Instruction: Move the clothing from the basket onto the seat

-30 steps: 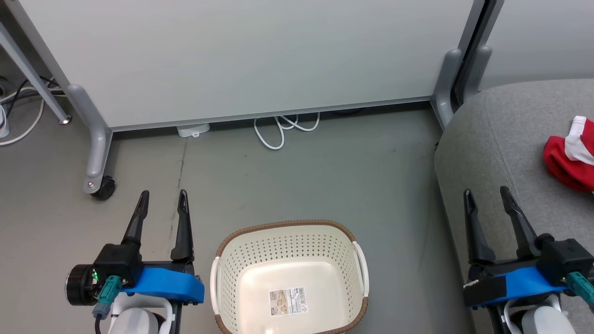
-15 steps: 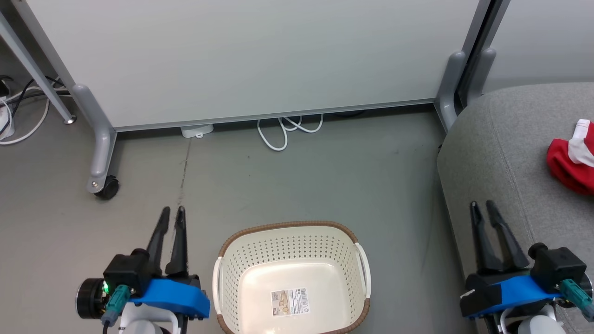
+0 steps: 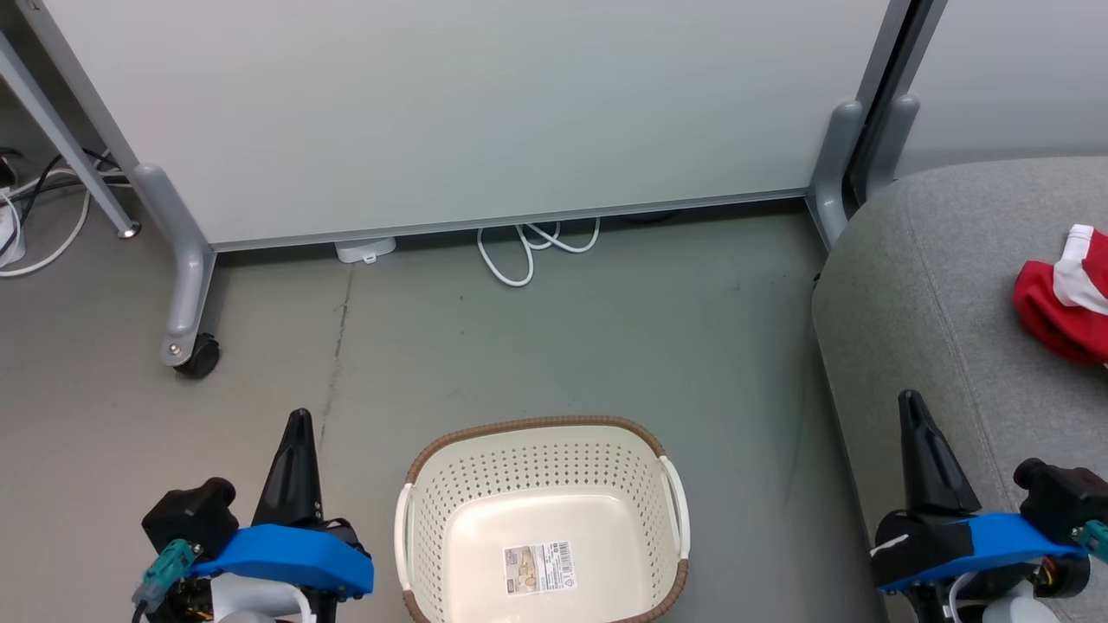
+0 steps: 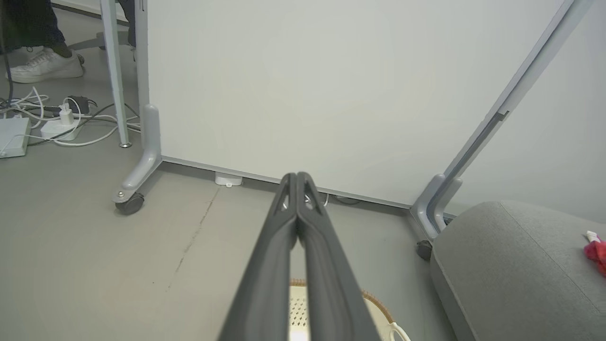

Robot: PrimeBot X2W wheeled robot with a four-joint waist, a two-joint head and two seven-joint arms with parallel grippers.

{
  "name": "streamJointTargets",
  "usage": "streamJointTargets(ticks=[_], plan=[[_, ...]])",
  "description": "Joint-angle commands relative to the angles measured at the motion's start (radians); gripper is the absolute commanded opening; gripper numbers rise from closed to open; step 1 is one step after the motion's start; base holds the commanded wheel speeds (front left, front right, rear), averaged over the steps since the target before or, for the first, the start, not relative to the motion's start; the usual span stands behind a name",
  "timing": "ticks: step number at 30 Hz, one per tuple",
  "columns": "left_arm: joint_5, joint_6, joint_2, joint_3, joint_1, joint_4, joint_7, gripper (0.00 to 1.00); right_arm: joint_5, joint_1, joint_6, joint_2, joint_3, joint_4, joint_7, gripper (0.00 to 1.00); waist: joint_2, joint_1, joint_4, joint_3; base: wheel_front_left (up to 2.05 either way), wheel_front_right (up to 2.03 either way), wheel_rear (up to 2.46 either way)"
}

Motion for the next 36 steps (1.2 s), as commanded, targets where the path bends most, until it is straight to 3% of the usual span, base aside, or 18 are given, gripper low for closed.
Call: streamJointTargets(ticks=[1, 36], plan=[[-0.053, -0.005, 0.001, 0.012, -0.018, -0.022, 0.01, 0.0, 0.054, -0.009, 0.0, -0.002, -0.003, -0.015, 0.013, 0.0, 0.0, 0.0, -0.001, -0.001, 0.0, 0.0, 0.0], [-0.569, -0.022, 0.001, 0.075, -0.016, -0.056, 0.14, 0.0, 0.579, -0.017, 0.0, -0.002, -0.022, -0.007, 0.145, 0.0, 0.0, 0.0, -0.015, -0.023, 0.0, 0.0, 0.0]])
